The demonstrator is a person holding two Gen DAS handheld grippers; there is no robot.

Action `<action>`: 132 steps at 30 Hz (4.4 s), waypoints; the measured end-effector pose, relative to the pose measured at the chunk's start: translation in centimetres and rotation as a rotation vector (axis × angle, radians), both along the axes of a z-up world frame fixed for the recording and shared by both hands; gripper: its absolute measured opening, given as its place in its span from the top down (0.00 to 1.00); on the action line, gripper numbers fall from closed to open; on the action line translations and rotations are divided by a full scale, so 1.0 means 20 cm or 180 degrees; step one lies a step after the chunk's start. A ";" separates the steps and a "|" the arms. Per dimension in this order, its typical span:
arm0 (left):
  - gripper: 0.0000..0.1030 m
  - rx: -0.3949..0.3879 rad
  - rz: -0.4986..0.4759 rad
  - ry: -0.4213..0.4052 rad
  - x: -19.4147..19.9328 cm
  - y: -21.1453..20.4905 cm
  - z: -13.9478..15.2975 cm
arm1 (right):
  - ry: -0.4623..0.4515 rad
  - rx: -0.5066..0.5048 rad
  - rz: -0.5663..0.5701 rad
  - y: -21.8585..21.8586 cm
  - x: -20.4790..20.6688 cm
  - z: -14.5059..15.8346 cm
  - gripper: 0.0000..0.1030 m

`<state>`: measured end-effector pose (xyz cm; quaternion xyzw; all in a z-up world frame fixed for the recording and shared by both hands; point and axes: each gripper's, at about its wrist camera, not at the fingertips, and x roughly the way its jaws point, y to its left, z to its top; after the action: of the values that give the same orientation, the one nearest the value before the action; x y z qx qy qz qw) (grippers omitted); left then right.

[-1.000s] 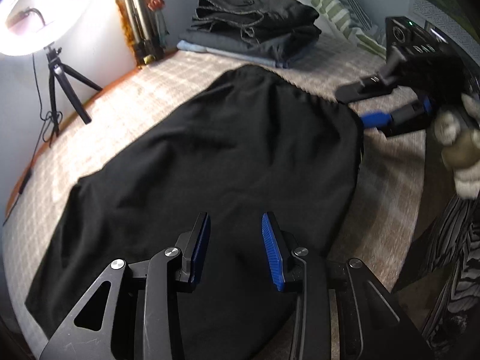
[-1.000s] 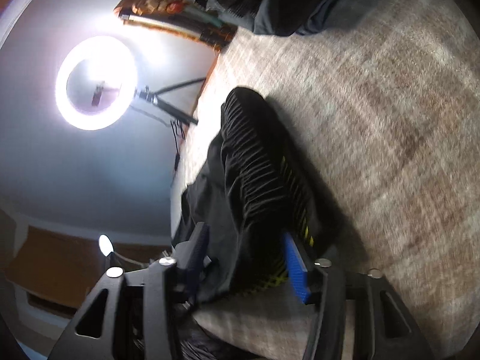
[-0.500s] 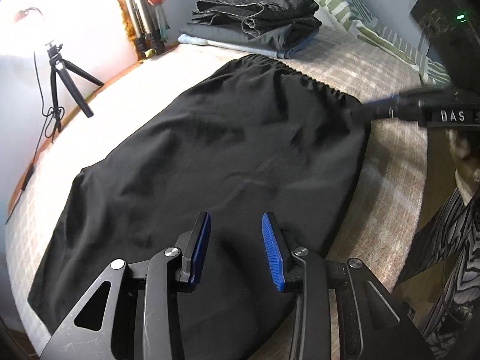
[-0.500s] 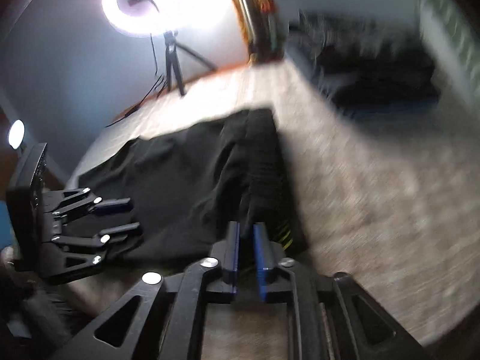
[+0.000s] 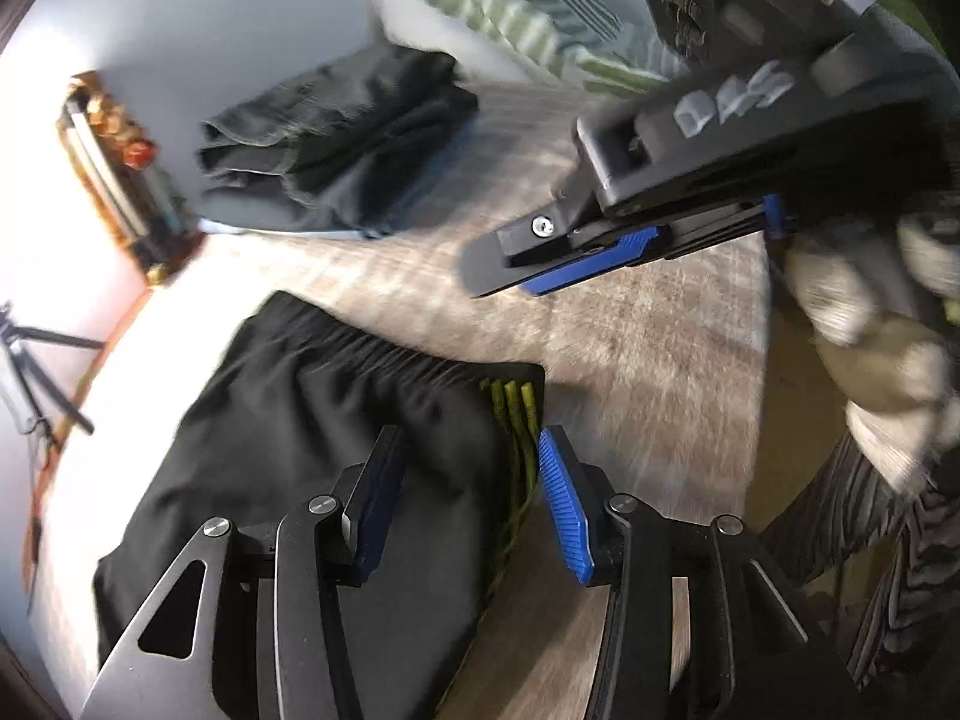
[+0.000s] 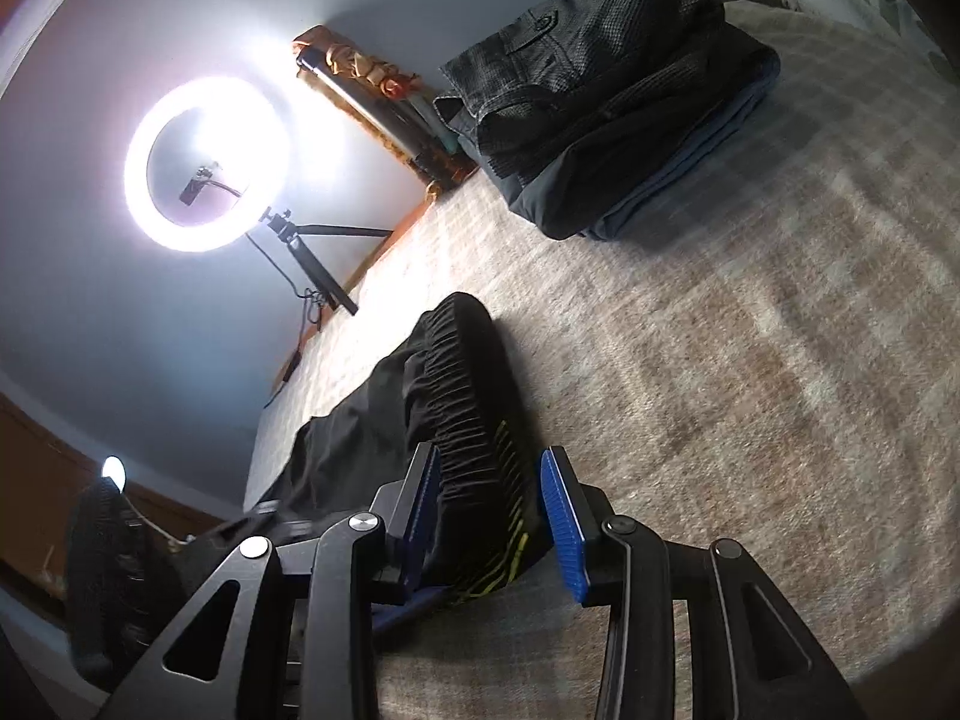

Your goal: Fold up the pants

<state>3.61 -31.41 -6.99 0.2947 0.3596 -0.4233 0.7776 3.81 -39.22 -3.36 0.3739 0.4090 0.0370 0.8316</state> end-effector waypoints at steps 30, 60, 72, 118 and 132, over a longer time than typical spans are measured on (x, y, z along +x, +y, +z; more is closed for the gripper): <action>0.96 -0.1627 0.0956 0.1330 0.39 0.53 0.15 | 0.0076 0.1494 0.0008 0.08 0.13 -0.25 0.40; 0.60 -0.0638 0.1007 0.1061 0.25 0.76 -0.07 | 0.0671 -0.0372 0.0594 0.11 0.43 -0.13 0.93; 0.60 -0.0431 0.1091 0.0907 0.15 0.98 -0.04 | 0.0617 0.0024 0.0814 0.07 0.24 -0.10 0.78; 0.98 -0.1394 0.3802 0.1410 -0.23 2.11 -0.10 | 0.0775 -0.0671 0.0930 0.22 0.22 -0.11 0.56; 0.98 -0.1324 0.3742 0.1301 -0.22 2.07 -0.11 | 0.0744 -0.0674 0.0940 0.23 0.23 -0.10 0.56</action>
<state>-0.70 10.06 -9.11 -0.1938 0.5119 -0.0359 0.8361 8.31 -34.59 -5.27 0.2222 0.5546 0.0716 0.7987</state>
